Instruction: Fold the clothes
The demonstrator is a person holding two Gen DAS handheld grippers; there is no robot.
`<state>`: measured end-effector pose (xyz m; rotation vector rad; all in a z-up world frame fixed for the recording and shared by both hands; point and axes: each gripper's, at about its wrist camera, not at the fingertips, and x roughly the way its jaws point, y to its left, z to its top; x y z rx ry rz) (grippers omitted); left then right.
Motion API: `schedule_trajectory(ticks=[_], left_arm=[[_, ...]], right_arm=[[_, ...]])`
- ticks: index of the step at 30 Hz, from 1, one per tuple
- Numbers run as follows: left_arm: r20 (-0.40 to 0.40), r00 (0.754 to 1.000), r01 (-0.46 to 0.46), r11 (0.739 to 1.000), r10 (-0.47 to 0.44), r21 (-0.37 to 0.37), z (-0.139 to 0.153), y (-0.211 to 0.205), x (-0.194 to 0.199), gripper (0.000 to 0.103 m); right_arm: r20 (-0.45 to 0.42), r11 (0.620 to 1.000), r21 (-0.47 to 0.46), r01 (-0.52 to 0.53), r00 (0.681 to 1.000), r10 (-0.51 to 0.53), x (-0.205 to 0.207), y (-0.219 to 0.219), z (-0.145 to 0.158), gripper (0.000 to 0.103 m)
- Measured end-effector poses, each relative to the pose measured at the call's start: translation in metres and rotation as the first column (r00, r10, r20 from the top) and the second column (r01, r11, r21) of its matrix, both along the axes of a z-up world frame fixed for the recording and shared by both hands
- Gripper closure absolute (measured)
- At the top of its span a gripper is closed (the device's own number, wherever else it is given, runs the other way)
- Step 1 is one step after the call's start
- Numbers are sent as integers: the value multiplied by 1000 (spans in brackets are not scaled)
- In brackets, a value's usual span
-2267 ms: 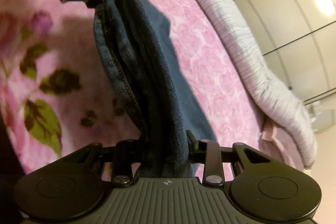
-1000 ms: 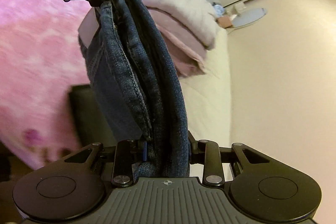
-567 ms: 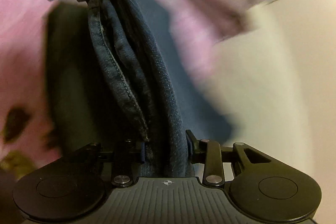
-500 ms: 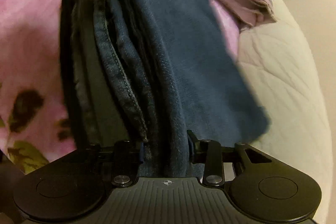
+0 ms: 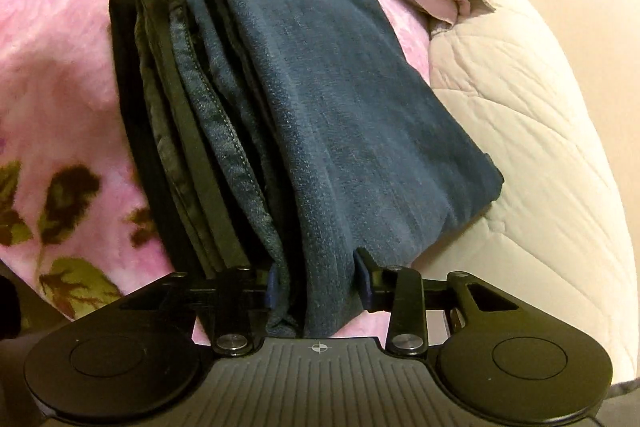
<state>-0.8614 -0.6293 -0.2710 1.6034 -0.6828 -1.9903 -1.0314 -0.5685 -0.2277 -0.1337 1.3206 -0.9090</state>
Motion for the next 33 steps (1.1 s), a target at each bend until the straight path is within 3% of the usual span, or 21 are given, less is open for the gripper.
schedule_trajectory(ticks=[3,8,11,15,19,22,25,27,29,32,33], left_arm=[[-7,1000,-8,1000,8,-3,2,17,1,62],[-22,999,-37,999,37,24,13,17,12,65],[4,999,-34,999,33,24,6,16,6,65],[-15,999,-49,998,50,38,14,18,10,64],[-44,993,-105,988,111,115,30,24,23,56],[-83,966,-221,951,244,216,44,25,33,56],[-136,911,-342,896,390,283,57,28,40,50],[-182,849,-420,842,497,340,67,26,45,41],[-230,740,-503,748,632,433,76,23,54,34],[-257,560,-592,597,788,541,85,18,68,26],[-261,511,-610,560,819,560,87,18,72,25]], right_arm=[[-6,1000,-1,14,1000,-14,9,11,-10,67],[21,1000,-2,21,1000,-21,7,12,-1,67],[-15,1000,13,-1,1000,2,16,4,-16,66],[-42,1000,3,4,999,-4,20,20,-12,60],[-25,999,0,49,998,-49,16,37,-6,55],[10,989,62,132,991,-133,5,47,1,52],[136,963,94,251,955,-262,-6,38,21,49],[240,927,151,343,897,-371,-16,36,34,45],[336,869,234,436,803,-493,-27,39,45,41],[445,763,381,522,620,-646,-40,27,54,35],[460,744,406,531,584,-669,-40,24,56,33]])
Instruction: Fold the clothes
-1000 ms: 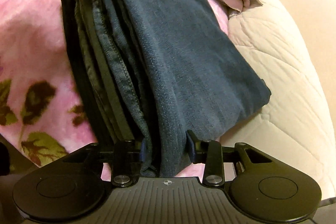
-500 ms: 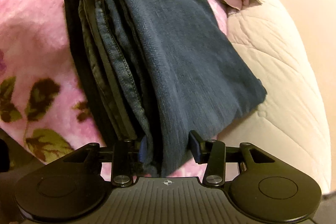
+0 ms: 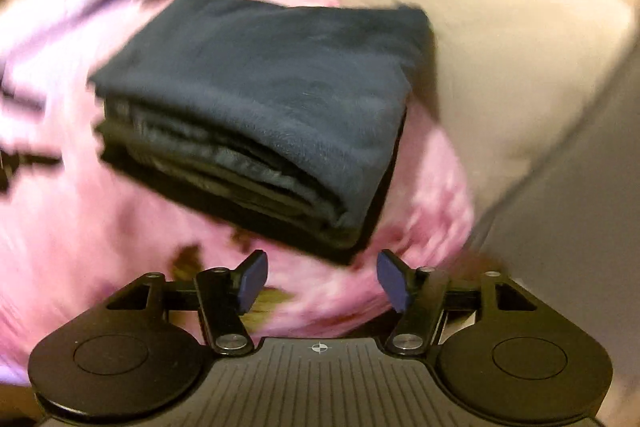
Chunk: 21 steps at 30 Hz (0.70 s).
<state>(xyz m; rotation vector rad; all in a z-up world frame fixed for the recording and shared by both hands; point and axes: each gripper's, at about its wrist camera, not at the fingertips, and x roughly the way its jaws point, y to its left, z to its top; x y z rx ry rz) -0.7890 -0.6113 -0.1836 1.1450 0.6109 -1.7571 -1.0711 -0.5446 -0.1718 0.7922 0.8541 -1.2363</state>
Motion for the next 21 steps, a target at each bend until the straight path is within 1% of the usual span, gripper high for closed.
schedule_trajectory(ticks=[2,3,4,7,9,10,14,17,21], left_arm=[[-41,994,-101,995,102,19,6,2,9,18],[-57,988,-143,989,145,28,9,3,13,15],[-77,981,-176,984,178,32,12,5,16,15],[-172,952,-249,968,253,45,21,13,28,15],[-216,940,-254,965,263,66,25,18,32,15],[-234,936,-253,965,263,73,28,22,33,15],[-255,953,-161,987,161,22,45,46,34,15],[-307,941,-148,989,146,19,61,64,40,15],[-336,938,-97,995,86,-16,85,91,51,15]], right_arm=[[54,999,13,46,997,-46,2,-5,3,29],[73,998,18,53,996,-54,4,-9,5,29],[84,998,23,55,995,-57,6,-6,8,29],[102,997,22,69,992,-70,13,8,18,28],[111,996,6,85,990,-86,18,14,22,28],[111,995,-4,100,989,-99,21,19,26,28],[99,987,-34,154,984,-150,35,42,42,28],[93,981,-64,181,980,-175,51,64,58,28],[96,973,-99,208,975,-198,75,92,77,27]])
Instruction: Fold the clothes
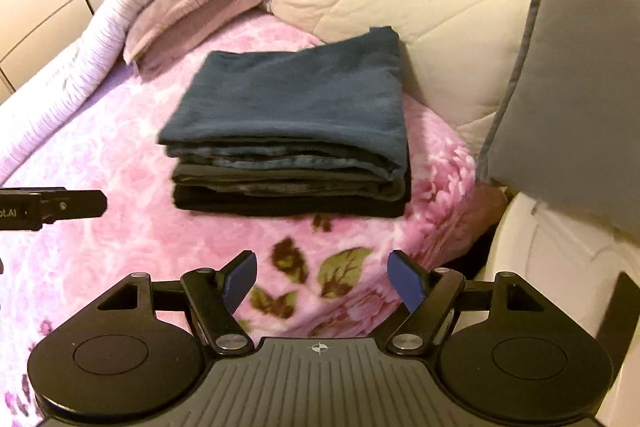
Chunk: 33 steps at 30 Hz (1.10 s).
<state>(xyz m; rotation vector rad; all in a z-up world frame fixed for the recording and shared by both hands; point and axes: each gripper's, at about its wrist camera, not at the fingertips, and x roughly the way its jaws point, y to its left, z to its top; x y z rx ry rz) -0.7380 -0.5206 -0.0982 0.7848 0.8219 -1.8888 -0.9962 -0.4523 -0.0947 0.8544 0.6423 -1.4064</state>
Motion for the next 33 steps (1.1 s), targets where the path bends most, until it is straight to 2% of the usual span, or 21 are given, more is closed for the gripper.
schedule_trajectory(ticks=[4,7,10,14,20,23,27,33], left_arm=[[25,1000,-7,999,8,-48,20,26,15,15],[44,999,-23,998,26,-52,29,44,28,12],[49,999,2,1000,-1,-28,35,58,38,12],[69,998,12,999,-10,-38,45,78,49,12],[72,997,9,999,-6,-47,49,100,56,13],[60,998,-7,1000,8,-29,48,105,59,13],[61,998,-17,999,19,-41,49,105,58,13],[86,995,-42,997,47,-66,54,99,55,13]], right_arm=[[0,998,-38,53,999,-53,23,29,18,27],[2,994,-64,88,996,-88,37,48,31,27],[-6,991,-68,118,993,-118,48,61,40,27],[9,984,-67,163,987,-163,59,78,50,27],[-55,984,-85,158,985,-163,79,99,69,27],[-75,983,-85,163,983,-169,84,102,72,27],[-105,985,-94,147,982,-157,89,98,73,27],[-75,987,-92,134,987,-142,95,90,69,27]])
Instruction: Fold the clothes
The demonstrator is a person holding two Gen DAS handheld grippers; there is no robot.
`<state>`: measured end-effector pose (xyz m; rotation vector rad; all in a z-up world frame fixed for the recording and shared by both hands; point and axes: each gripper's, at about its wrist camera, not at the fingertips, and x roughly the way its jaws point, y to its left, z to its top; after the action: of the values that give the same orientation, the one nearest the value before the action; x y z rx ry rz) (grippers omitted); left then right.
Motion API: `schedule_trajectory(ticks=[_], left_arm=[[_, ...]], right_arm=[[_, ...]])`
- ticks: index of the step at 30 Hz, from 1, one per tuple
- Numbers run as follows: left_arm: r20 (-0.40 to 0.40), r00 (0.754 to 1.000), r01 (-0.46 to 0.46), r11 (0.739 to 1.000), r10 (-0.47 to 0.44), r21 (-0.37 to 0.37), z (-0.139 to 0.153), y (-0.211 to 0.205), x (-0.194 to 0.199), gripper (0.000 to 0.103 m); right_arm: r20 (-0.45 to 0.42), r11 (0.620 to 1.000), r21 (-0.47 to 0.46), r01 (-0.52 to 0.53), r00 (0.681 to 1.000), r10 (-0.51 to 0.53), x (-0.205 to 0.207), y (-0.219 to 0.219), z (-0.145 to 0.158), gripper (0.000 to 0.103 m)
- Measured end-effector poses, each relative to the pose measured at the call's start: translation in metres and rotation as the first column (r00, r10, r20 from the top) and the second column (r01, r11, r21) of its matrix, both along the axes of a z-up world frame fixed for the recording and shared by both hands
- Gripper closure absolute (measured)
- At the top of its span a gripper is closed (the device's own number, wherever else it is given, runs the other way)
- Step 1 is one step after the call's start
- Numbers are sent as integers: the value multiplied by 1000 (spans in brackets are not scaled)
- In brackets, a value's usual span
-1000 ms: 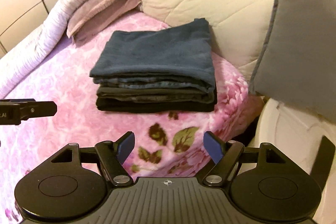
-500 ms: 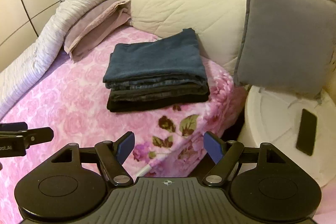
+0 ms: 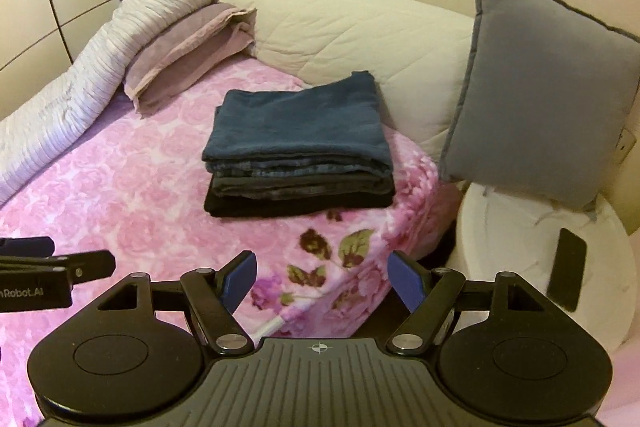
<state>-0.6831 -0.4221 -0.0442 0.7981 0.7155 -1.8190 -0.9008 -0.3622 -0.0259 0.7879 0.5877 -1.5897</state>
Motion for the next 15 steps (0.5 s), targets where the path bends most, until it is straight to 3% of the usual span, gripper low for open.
schedule_trajectory(ticks=[6,15], left_arm=[[36,999,-17,1000,17,-4,-4,-5,-2,13],[15,999,-34,999,34,22,-9,-7,0,12]], right_arm=[[14,1000,16,-15,1000,14,4,-7,-4,27],[8,999,25,-33,999,32,7,-13,-7,27]])
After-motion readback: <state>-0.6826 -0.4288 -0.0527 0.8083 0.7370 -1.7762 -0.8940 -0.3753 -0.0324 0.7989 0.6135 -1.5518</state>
